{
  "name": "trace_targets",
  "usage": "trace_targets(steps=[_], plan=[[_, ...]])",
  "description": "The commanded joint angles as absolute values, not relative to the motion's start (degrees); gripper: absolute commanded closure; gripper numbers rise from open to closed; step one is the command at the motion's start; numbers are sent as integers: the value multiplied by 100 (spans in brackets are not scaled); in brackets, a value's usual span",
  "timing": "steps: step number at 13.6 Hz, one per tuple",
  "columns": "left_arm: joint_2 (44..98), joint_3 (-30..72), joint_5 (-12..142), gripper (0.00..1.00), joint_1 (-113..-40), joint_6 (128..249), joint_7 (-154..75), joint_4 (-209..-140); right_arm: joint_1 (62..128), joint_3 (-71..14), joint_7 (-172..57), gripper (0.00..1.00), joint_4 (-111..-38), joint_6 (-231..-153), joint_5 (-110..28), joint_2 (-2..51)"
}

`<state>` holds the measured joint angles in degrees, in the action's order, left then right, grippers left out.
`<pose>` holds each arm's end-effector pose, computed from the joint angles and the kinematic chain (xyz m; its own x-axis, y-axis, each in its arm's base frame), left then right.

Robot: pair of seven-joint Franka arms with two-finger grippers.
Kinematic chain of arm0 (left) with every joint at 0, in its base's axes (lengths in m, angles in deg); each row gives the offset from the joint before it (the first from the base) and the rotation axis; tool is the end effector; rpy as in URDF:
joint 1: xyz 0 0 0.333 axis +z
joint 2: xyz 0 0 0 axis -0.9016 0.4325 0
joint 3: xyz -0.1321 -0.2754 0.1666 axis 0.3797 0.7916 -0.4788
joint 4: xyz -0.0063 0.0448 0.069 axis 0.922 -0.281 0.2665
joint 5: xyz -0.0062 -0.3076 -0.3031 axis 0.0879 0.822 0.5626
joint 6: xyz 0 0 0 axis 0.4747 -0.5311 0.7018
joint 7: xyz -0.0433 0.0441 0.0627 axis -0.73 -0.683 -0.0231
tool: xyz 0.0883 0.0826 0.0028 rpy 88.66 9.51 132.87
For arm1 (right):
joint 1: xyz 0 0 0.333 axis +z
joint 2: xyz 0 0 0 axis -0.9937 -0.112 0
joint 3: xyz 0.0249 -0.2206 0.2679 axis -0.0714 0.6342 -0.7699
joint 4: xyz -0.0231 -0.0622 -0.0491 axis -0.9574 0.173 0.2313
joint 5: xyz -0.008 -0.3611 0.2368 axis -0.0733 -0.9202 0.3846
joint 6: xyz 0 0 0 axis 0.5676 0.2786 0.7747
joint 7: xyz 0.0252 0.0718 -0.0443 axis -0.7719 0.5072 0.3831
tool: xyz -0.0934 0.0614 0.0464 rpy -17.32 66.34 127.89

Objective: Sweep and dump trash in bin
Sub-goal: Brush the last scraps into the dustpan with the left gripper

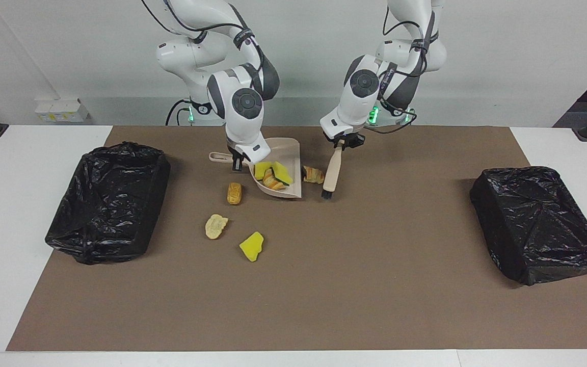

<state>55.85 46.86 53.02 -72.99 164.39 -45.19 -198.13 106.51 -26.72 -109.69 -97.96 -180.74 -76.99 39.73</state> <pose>0.3816 -0.3184 0.3546 0.8992 -0.3506 -0.2618 -0.3364 -0.9365 0.0986 0.4525 0.2350 0.3483 -0.0510 0.9685 -0.2439 0.9618 -0.0181 -0.2730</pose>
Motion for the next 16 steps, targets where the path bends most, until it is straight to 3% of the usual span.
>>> trace_targets(steps=[1,9,13,16], plan=[[5559,4738,5335,100,-7316,16685,-4579,-20058,10677,-2679,-10673,100,-9982,-18234,-7861,4098],[5471,5078,5738,100,-7914,16421,-4369,-20068,11011,-2688,-9897,100,-9921,-18384,-7765,3939],[5752,5309,6038,100,-7922,16421,-3597,-19498,10976,-2688,-10002,100,-9798,-18305,-7756,3860],[5683,5309,6047,100,-8090,16238,-3226,-19435,10950,-2688,-10133,100,-9806,-18252,-7537,3860]])
